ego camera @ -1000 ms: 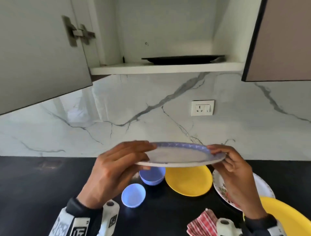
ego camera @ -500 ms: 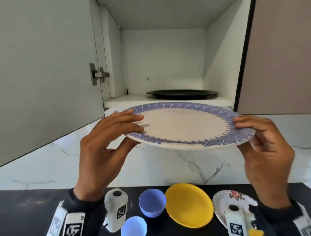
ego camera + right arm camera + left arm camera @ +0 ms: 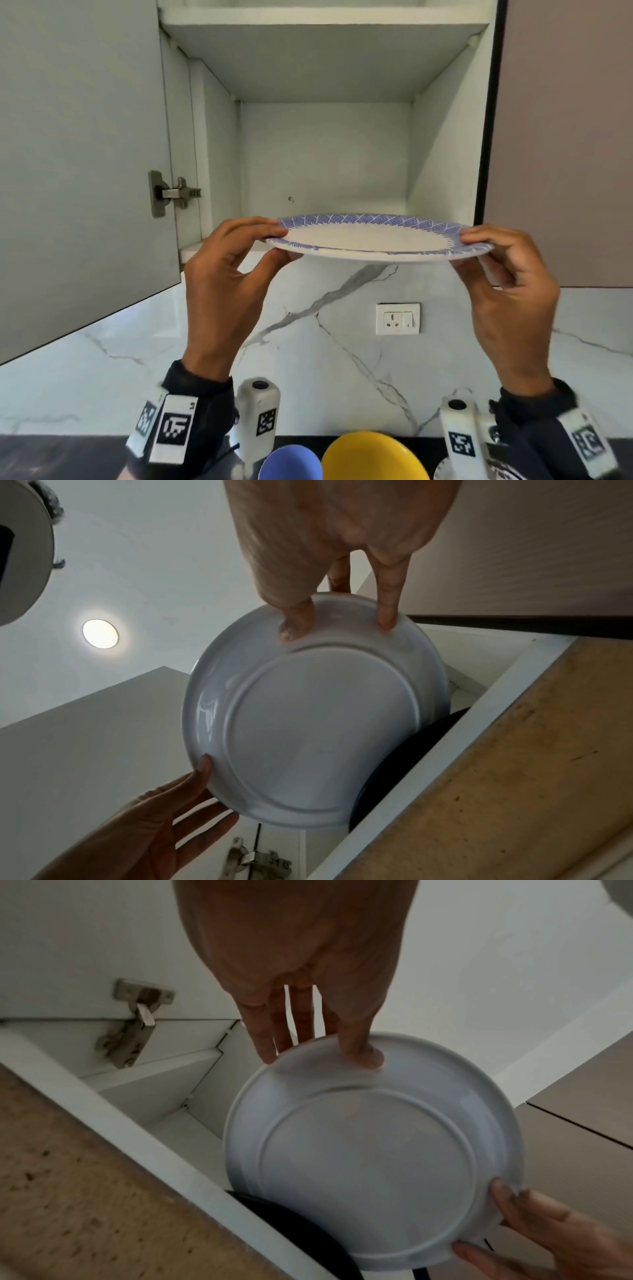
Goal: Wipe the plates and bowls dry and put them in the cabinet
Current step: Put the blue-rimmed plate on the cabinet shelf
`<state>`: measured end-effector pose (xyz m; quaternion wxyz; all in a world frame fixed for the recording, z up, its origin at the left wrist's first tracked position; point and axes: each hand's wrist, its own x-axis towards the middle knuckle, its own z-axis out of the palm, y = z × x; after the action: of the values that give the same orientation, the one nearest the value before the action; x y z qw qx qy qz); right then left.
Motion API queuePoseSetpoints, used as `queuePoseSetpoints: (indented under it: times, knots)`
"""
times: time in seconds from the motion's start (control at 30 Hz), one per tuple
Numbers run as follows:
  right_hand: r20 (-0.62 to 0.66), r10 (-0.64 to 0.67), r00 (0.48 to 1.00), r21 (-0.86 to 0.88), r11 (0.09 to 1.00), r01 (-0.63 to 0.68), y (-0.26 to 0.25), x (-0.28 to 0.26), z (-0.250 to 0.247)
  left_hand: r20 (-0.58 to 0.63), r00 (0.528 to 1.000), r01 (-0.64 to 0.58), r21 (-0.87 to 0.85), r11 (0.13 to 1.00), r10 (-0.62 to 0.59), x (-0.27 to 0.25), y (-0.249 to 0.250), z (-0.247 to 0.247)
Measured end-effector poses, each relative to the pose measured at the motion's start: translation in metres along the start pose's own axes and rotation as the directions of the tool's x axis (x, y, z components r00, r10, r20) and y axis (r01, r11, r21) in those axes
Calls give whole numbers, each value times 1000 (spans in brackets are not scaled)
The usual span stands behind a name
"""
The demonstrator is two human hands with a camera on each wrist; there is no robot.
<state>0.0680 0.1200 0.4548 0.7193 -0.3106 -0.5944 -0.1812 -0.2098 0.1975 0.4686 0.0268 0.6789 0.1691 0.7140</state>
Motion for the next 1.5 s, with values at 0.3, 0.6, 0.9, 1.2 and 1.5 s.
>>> queuePoseSetpoints:
  times: [0.3, 0.6, 0.9, 1.2, 1.5]
  knots:
    - [10, 81, 997, -57, 995, -80, 53, 21, 10, -100, 980, 163, -70, 984, -170, 13, -25, 56]
    - [63, 122, 991, -227, 968, -105, 70, 25, 30, -218, 953, 219, 15, 976, -211, 19, -47, 77]
    - [115, 209, 971, -455, 880, -135, 83, 17, 45, -68, 971, 238, 212, 948, -228, 22, -71, 93]
    - [136, 198, 971, -551, 829, -92, 83, 8, 53, 54, 979, 168, 346, 923, -198, 21, -65, 97]
    - [242, 216, 946, -682, 732, 7, 85, 13, 54, 61, 985, 119, 449, 886, -163, 19, -73, 102]
